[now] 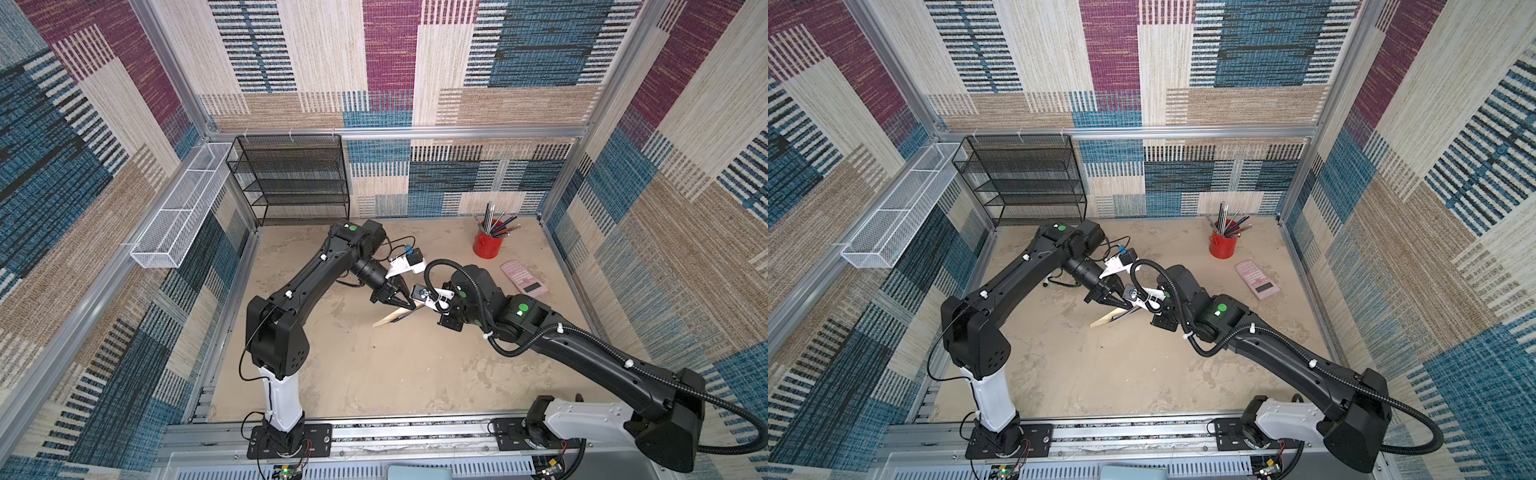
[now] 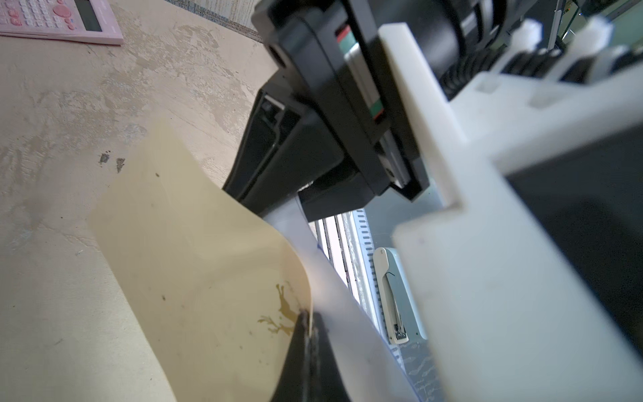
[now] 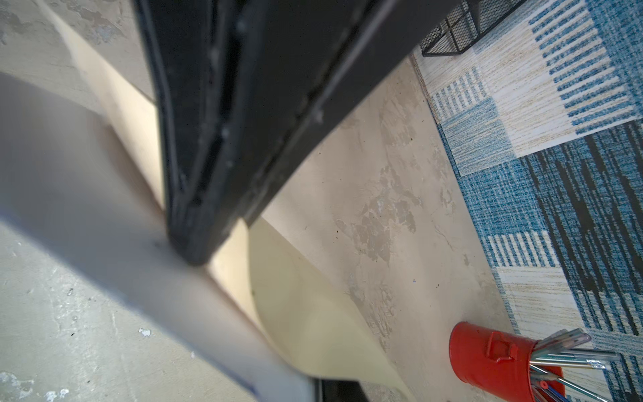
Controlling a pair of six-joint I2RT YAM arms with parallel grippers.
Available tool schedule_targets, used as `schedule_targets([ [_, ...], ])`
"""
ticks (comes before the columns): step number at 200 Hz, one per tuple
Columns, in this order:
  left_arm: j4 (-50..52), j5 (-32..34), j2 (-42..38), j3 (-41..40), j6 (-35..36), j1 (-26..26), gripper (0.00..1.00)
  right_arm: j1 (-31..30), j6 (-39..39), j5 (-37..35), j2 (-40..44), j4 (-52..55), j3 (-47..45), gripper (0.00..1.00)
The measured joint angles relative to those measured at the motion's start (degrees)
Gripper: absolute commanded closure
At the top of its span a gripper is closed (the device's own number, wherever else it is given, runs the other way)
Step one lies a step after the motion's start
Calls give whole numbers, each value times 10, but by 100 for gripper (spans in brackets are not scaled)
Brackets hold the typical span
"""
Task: Fold the letter paper in half and place it into the envelope
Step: Place the letter paper in the envelope.
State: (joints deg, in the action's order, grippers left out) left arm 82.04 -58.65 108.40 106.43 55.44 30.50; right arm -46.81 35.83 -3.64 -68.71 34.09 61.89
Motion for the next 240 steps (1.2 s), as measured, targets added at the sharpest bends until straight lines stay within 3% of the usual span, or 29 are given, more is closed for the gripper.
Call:
schedule_targets([
  [61, 0, 2, 0, 6, 0, 0, 100, -1, 0, 0, -20, 1, -7, 100],
  [98, 0, 2, 0, 6, 0, 0, 100, -1, -12, 1, -24, 2, -6, 64],
  [129, 0, 0, 3, 6, 0, 1, 100, -1, -30, 1, -18, 8, 19, 58],
  [167, 1, 0, 4, 6, 0, 2, 100, 0, -54, 7, -6, 15, 39, 65],
  [208, 3, 0, 4, 6, 0, 2, 100, 0, -64, 17, 5, 18, 32, 92],
  [240, 3, 0, 4, 6, -2, 2, 100, -1, -70, 21, 5, 22, 28, 98],
])
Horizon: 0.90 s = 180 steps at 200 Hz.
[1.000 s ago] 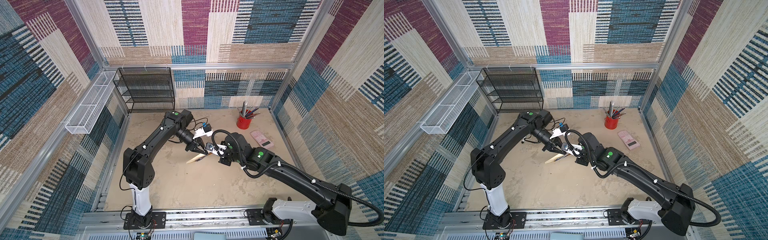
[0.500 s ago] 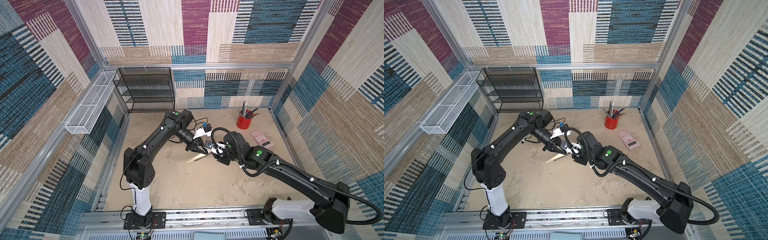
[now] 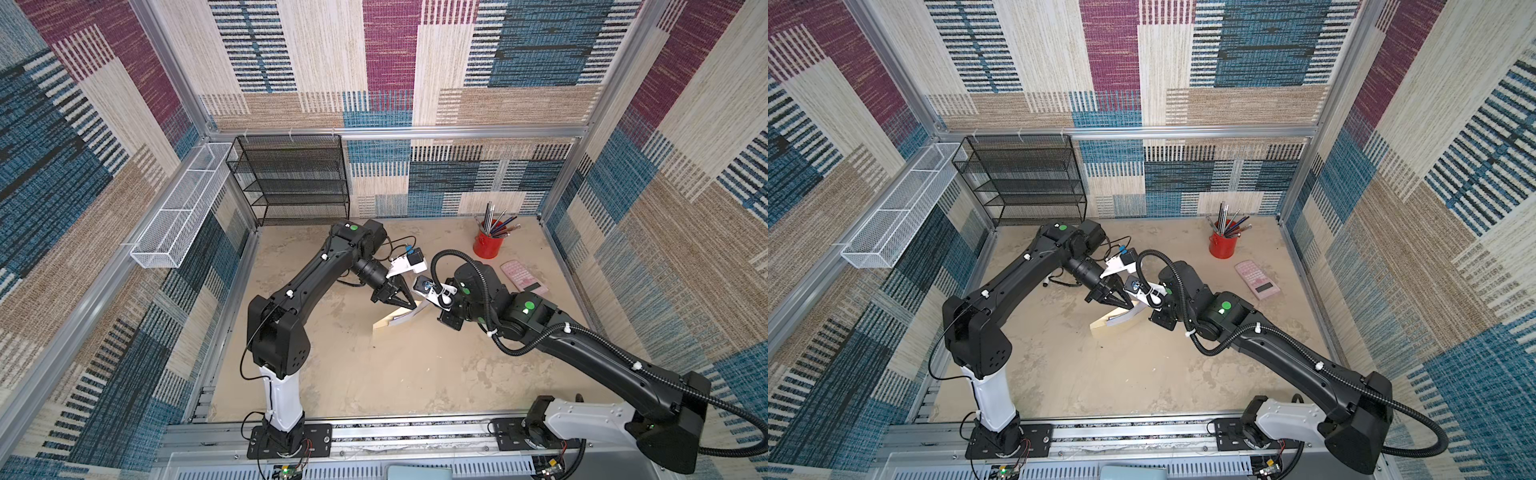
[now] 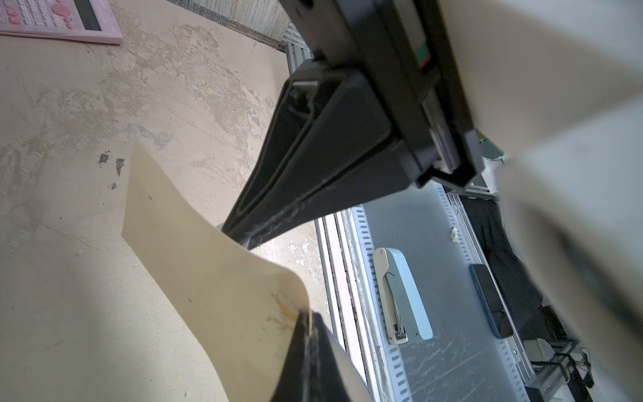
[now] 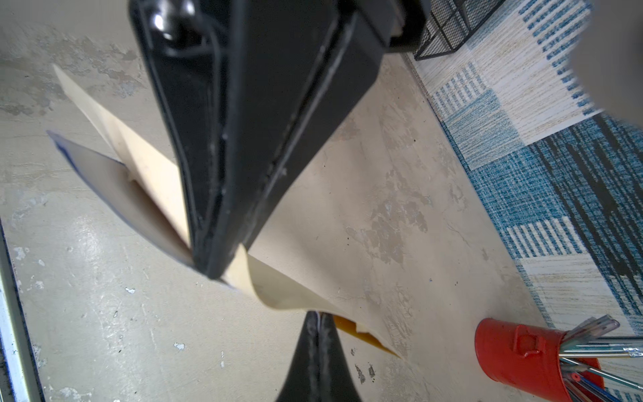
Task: Fold the letter paper in half and place it into the envelope
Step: Place the letter paper in the envelope.
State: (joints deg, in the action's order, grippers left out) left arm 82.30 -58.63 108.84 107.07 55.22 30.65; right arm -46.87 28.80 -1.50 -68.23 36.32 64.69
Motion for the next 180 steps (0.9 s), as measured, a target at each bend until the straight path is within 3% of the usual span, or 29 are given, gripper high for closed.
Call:
schedule_targets([
  [166, 0, 2, 5, 18, 0, 1, 100, 0, -2, 9, -9, 0, -54, 100],
  [180, 0, 2, 5, 18, 0, 1, 100, 0, -5, 9, -9, 1, -54, 97],
])
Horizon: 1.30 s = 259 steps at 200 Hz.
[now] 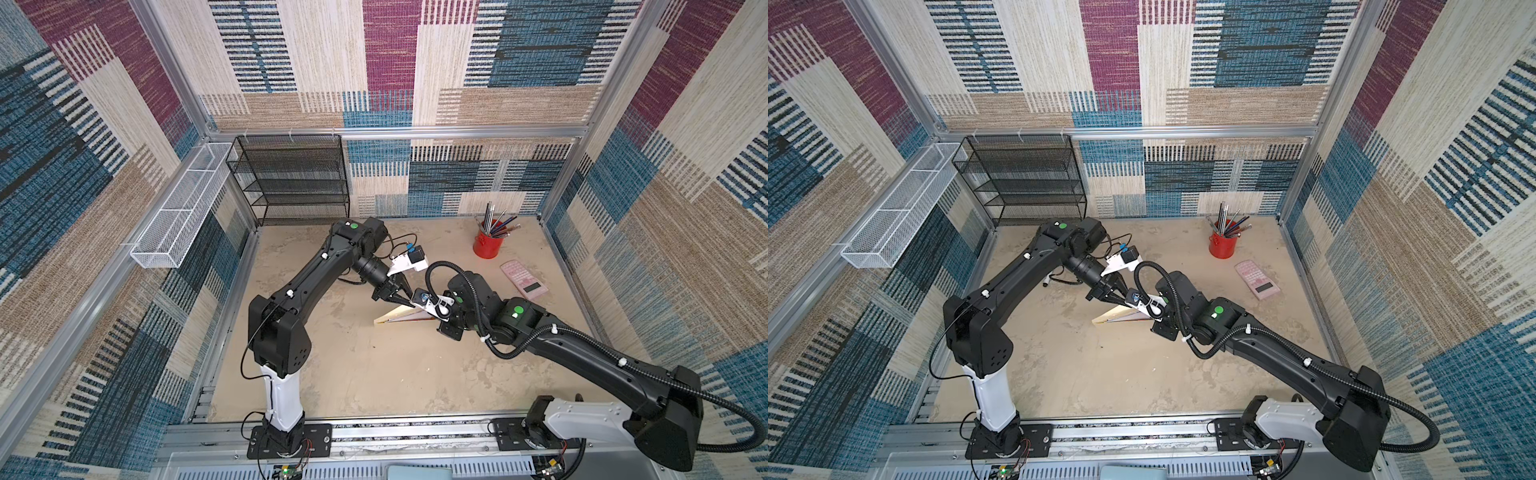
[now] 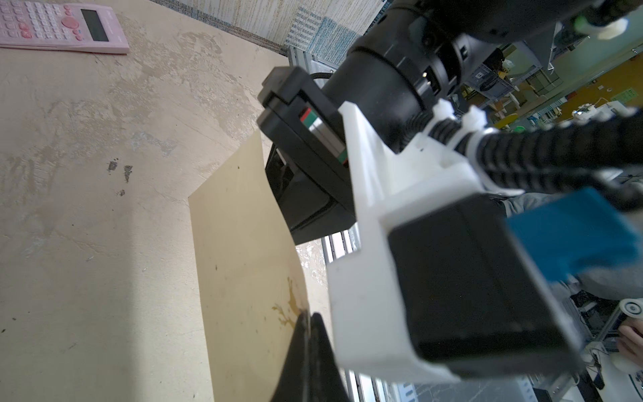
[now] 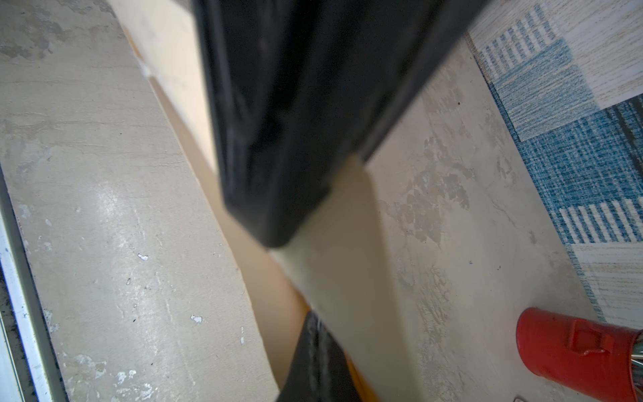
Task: Fold the letter paper in half and place it into the envelope
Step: Place the letter paper in the envelope, then fold the envelope flap on the envelope.
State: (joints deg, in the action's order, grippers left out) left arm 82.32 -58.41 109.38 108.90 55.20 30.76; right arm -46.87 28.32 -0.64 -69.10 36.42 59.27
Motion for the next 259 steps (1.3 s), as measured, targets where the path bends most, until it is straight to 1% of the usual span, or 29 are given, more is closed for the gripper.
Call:
schedule_targets([
  [7, 0, 0, 0, 0, 0, 0, 100, 0, -2, 0, 0, 1, 0, 94],
  [23, 0, 0, 1, 0, 0, 0, 100, 0, -9, 0, 1, 8, 5, 84],
  [28, 0, 0, 1, 0, 0, 0, 100, 0, -11, 0, 2, 12, 8, 82],
  [56, 0, 0, 4, 0, 0, 0, 100, 0, -28, 1, 11, 23, 29, 67],
  [82, 0, 0, 11, 0, -2, 0, 100, 0, -45, 8, 25, 34, 41, 64],
  [110, 0, 0, 19, -2, -3, 0, 100, 0, -70, 34, 57, 40, 62, 60],
  [137, 0, 7, 35, -7, -6, 5, 100, 1, -111, 62, 127, 22, 65, 52],
  [162, 3, 35, 68, 2, -16, 18, 100, 17, -169, 79, 182, -9, 31, 46],
  [186, 4, 82, 116, 41, -42, 31, 100, 67, -232, 94, 210, -36, -21, 37],
  [221, -6, 162, 179, 96, -86, 43, 100, 199, -318, 131, 241, -82, -89, 26],
  [240, -38, 204, 181, 94, -111, 45, 100, 262, -348, 151, 244, -114, -117, 25],
  [259, -96, 231, 160, 55, -134, 47, 100, 320, -374, 182, 236, -137, -150, 22],
])
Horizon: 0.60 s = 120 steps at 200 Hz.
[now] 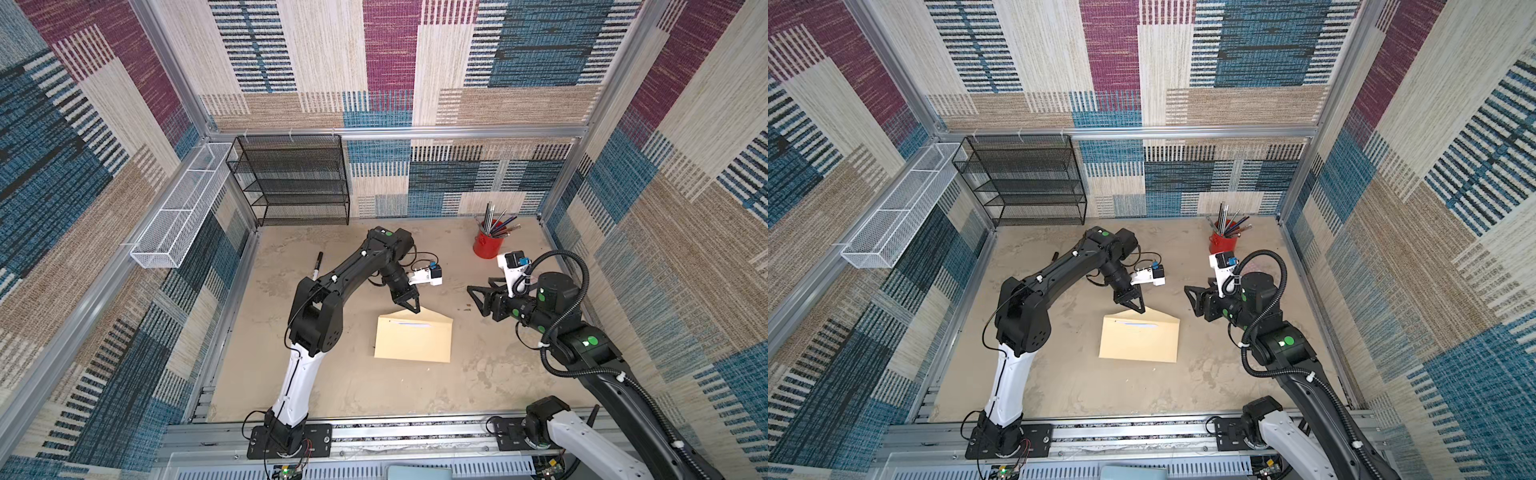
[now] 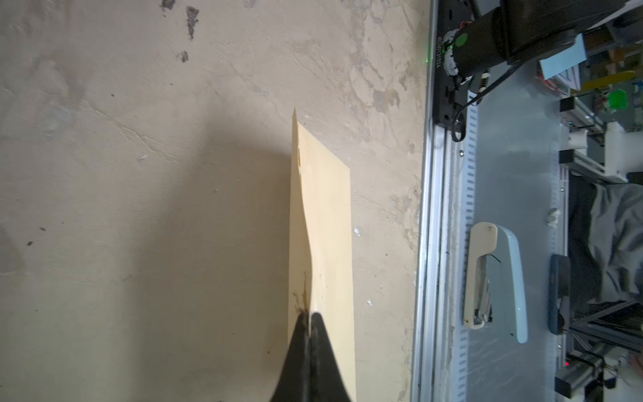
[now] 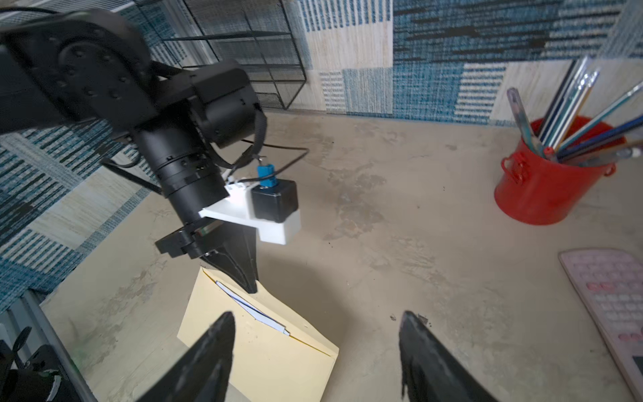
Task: Fold the letter paper in half and place it into the envelope
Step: Fold the envelope flap on the envelope.
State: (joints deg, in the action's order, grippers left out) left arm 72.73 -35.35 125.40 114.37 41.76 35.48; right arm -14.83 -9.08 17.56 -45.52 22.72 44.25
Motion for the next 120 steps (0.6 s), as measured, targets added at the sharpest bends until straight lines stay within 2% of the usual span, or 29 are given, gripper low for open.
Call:
schedule_targets([
  [22, -78, 31, -32, -63, -22, 3, 100, 55, -31, 31, -2, -24, -40, 22],
  [50, -194, 70, -75, -167, -42, 8, 100, 93, -58, 76, -7, -52, -74, 22],
  [120, -512, 143, -161, -380, -83, 27, 100, 107, -104, 134, -6, -76, -137, 29],
])
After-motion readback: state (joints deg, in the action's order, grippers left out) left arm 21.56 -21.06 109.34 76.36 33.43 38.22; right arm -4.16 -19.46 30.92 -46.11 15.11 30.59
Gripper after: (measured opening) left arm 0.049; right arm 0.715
